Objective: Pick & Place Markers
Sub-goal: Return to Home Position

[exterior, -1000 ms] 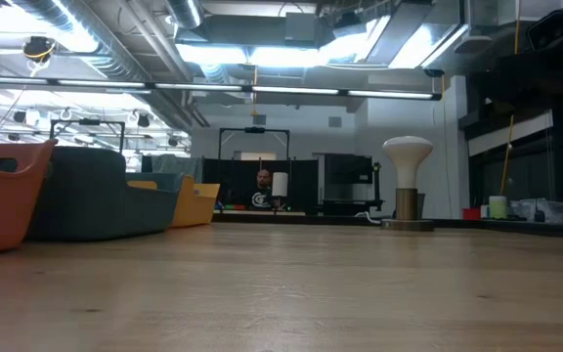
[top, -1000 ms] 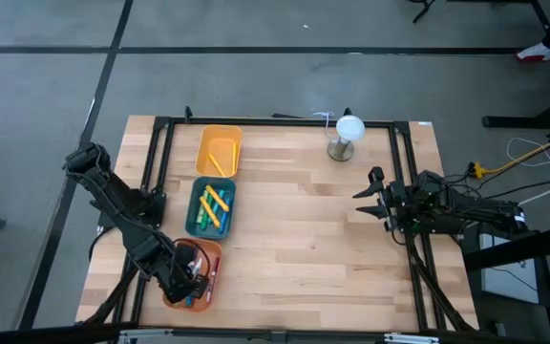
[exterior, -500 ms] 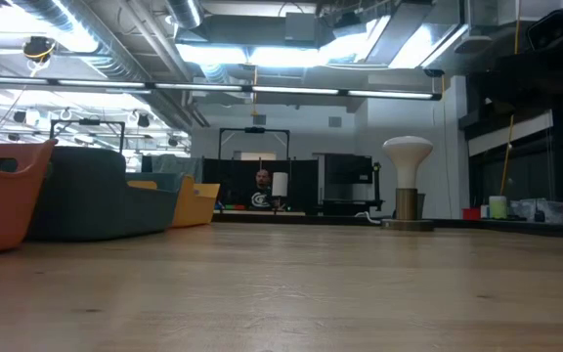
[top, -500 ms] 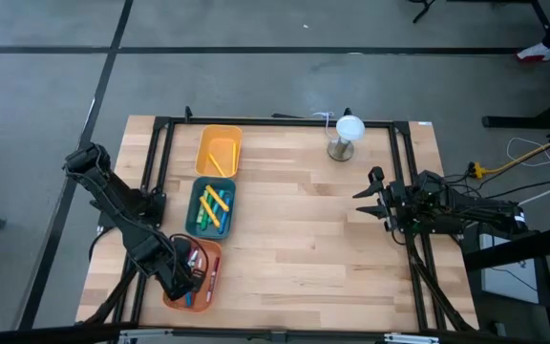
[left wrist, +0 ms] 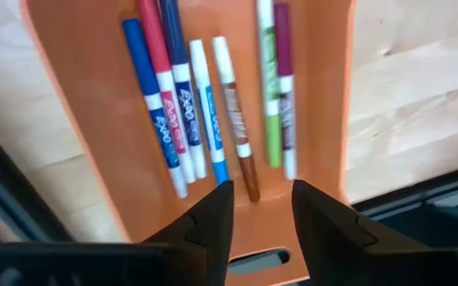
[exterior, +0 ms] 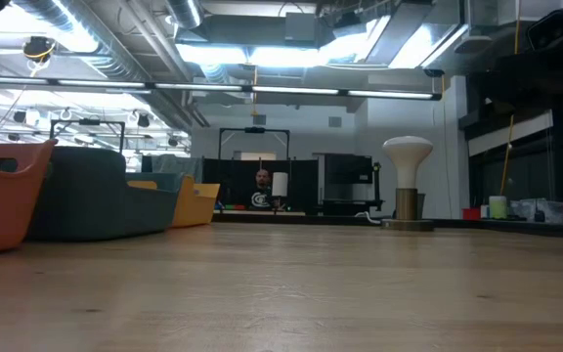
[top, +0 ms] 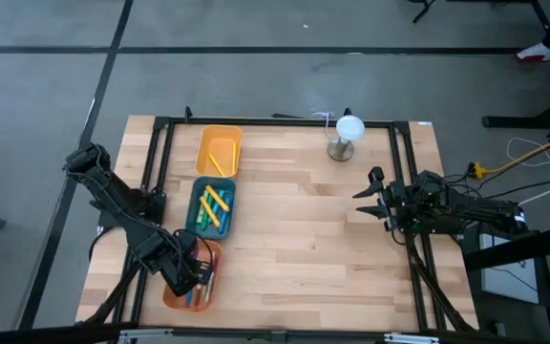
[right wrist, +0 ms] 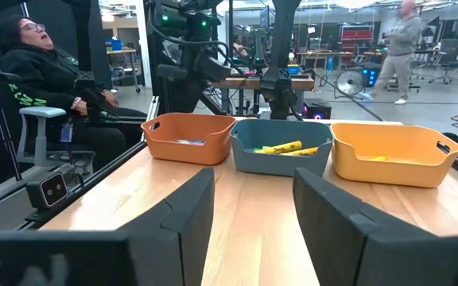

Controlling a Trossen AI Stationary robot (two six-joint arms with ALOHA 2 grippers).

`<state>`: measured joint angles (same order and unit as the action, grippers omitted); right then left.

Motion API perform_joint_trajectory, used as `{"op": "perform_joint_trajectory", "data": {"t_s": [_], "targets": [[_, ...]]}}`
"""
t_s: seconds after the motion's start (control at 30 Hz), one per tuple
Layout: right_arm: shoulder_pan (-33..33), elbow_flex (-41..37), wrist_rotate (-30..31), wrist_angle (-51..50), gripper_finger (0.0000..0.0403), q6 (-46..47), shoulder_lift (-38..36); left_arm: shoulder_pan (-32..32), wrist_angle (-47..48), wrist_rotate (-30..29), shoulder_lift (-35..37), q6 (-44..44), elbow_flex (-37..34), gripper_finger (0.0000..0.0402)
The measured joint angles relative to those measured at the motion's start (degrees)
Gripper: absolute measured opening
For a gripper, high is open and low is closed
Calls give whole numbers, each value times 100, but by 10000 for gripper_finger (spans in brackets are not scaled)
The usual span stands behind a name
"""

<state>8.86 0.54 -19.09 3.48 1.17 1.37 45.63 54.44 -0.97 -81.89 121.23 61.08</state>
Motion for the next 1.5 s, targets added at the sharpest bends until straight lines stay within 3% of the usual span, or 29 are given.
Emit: {"op": "perform_joint_trajectory", "data": {"t_s": [0.27, 0.43, 0.53, 0.67, 0.83, 0.9, 0.93, 1.03, 1.1, 1.13, 1.23, 1.4, 1.5], "targets": [[1, 0, 0, 1, 170, 1, 0, 2, -112, -558, -11, 745, 4, 122], [2, -1, 0, 1, 170, 0, 0, 2, -112, -968, -11, 218, 4, 121], [0, 0, 0, -1, 170, 0, -1, 24, -435, -1963, -11, -1644, 4, 123], [0, 0, 2, 0, 170, 0, 0, 172, -1878, -4330, 215, -5035, 5, 123], [2, 0, 0, 0, 170, 0, -1, 309, -3524, -5620, 575, -8539, -4, 119], [0, 0, 0, 1, 170, 2, 1, 136, -4495, -5335, 757, -9594, -162, 119], [0, 0, 0, 1, 170, 0, -1, -17, -5080, -4828, 823, -10111, -301, 119], [1, 0, 0, 0, 170, 0, -1, -648, -7031, -2281, 893, -11446, -900, 120], [1, 0, 0, -1, 170, 1, 0, -1118, -7830, -642, 943, -11648, -1304, 120], [1, -2, 0, 1, 170, 0, 0, -1323, -8020, -211, 985, -11497, -1500, 119], [2, 0, 0, -1, 170, 0, -1, -1875, -8094, -234, 1119, -10885, -2039, 116], [0, -2, 0, -1, 170, 0, -1, -2561, -9157, 413, 1727, -11300, -3085, 118], [0, -2, 0, 1, 170, 0, -1, -2853, -9842, 451, 2375, -11263, -3914, 120]]}}
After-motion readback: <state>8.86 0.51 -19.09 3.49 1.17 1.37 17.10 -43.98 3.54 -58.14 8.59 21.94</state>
